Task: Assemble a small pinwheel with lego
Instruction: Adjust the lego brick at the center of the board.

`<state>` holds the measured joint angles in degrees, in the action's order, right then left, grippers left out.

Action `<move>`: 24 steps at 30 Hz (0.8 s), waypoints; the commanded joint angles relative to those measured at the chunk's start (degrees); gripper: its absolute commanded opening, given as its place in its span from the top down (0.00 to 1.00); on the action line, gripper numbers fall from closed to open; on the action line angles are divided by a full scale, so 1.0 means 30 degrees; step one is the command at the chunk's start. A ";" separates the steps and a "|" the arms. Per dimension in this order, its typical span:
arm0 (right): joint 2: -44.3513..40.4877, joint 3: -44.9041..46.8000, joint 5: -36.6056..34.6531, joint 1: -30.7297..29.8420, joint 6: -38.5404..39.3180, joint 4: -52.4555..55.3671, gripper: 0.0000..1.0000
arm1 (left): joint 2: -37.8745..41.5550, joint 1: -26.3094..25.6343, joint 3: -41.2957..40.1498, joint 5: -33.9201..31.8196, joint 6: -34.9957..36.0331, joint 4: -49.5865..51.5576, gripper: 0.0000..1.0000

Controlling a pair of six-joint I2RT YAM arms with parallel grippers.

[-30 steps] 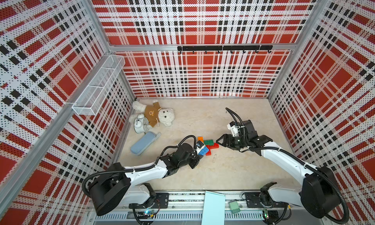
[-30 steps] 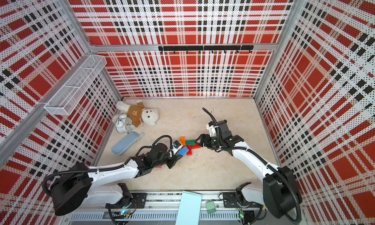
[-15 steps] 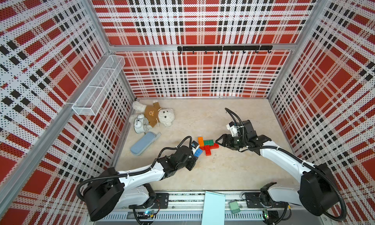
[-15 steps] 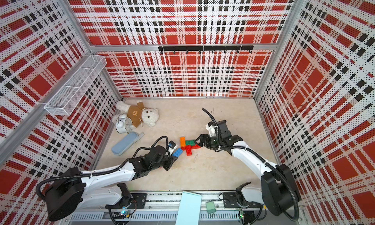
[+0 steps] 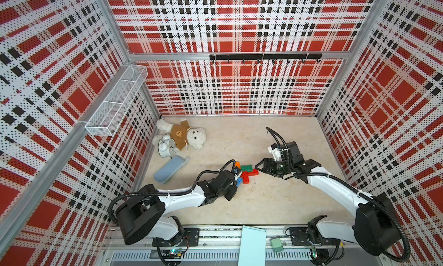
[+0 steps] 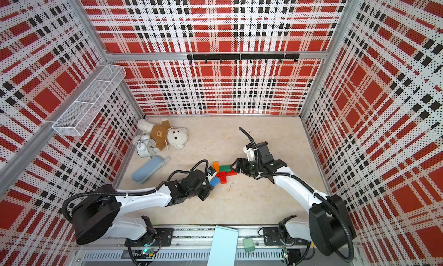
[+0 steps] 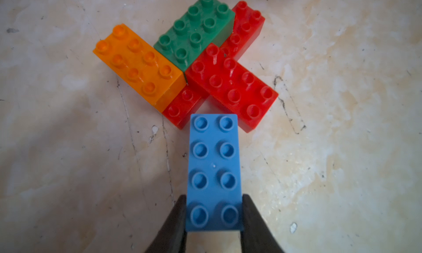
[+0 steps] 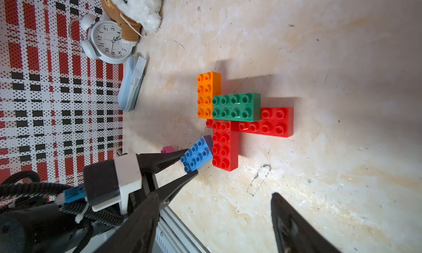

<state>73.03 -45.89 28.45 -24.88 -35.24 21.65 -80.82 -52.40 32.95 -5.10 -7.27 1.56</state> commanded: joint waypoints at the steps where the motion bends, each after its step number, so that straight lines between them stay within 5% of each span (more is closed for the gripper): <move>1: -0.0781 0.0147 -0.0300 0.0198 0.0307 0.0063 0.21 | -0.0626 -0.0391 0.0659 0.0372 0.0237 -0.0829 0.76; 13: -0.0547 0.0224 -0.0063 0.0443 0.0563 -0.0082 0.25 | -0.1690 -0.1722 0.1237 -0.0951 -0.0229 -0.2224 0.76; 19: 0.0687 0.0081 0.0554 0.0407 0.0378 -0.1240 0.40 | 0.0082 -0.1693 -0.0406 -0.1872 0.0882 -0.2837 0.76; 24: 0.2270 -0.0202 0.1393 0.0268 -0.0158 -0.2622 0.62 | 0.0168 -0.1299 -0.0925 -0.1279 0.2257 -0.3357 0.76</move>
<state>77.82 -45.52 30.65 -23.81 -35.20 18.41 -81.06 -57.06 30.87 -8.99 -3.55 -5.74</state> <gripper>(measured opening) 0.395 0.357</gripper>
